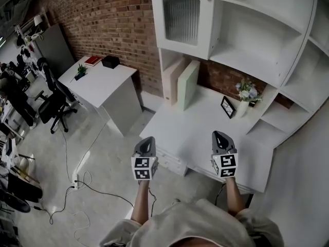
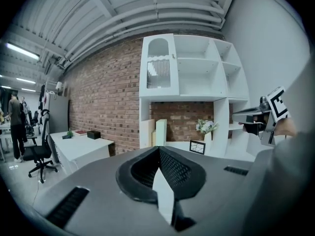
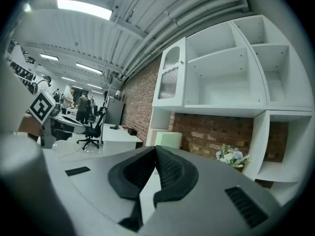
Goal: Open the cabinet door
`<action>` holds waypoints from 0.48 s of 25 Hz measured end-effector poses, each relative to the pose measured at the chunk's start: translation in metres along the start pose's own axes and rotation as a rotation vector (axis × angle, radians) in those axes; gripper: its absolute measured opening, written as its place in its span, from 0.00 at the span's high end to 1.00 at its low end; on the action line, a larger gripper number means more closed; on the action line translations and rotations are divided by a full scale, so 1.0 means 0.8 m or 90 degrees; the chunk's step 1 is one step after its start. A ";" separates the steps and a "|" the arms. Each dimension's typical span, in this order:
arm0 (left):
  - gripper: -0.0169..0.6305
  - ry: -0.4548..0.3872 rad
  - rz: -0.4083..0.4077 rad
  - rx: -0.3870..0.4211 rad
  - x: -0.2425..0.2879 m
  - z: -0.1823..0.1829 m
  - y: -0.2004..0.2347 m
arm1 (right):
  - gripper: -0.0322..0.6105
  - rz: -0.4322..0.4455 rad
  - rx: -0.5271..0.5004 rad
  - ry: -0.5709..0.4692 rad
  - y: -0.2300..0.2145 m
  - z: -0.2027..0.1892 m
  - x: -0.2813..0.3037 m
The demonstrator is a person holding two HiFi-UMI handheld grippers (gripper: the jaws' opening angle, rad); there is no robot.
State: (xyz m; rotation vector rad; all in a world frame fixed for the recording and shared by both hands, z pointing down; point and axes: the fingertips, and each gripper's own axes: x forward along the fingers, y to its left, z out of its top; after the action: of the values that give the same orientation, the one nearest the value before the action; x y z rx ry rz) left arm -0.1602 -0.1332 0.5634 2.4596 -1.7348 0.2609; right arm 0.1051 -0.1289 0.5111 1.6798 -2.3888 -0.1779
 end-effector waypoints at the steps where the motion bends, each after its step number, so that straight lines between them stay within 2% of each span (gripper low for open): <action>1: 0.93 0.002 -0.004 0.001 0.005 0.000 0.003 | 0.93 -0.001 0.000 0.002 0.001 -0.001 0.005; 12: 0.93 0.014 -0.021 -0.001 0.061 -0.001 0.023 | 0.93 -0.003 0.000 0.021 -0.008 -0.015 0.058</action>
State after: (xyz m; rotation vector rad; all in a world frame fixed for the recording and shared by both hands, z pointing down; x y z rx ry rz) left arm -0.1618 -0.1843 0.5747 2.4718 -1.6836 0.2831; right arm 0.0990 -0.1741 0.5259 1.6750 -2.3616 -0.1493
